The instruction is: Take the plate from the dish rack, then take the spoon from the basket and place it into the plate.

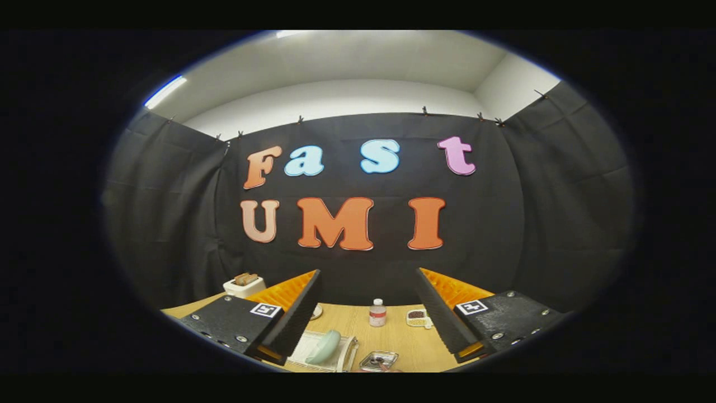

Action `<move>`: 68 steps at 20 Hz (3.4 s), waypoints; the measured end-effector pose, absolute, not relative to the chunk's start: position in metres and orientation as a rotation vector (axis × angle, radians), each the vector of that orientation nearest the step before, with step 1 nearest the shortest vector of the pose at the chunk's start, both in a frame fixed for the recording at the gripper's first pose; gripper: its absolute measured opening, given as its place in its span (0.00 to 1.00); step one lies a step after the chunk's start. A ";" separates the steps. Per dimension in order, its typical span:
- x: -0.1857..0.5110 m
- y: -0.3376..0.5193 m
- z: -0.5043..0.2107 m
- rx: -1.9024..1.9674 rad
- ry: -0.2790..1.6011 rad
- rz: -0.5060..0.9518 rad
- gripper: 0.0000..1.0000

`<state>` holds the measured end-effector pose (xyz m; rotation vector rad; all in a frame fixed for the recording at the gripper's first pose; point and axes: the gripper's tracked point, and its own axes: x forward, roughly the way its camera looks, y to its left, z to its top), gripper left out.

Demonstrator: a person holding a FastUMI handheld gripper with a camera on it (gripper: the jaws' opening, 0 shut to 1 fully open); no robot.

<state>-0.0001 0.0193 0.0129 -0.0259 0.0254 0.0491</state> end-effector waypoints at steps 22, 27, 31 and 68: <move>0.042 0.085 -0.215 -0.012 0.971 0.200 0.95; 0.049 0.087 -0.274 -0.057 1.155 0.193 0.88; 0.049 0.098 -0.314 -0.093 1.270 0.170 0.80; -0.031 0.059 -0.263 -0.085 1.211 0.036 0.28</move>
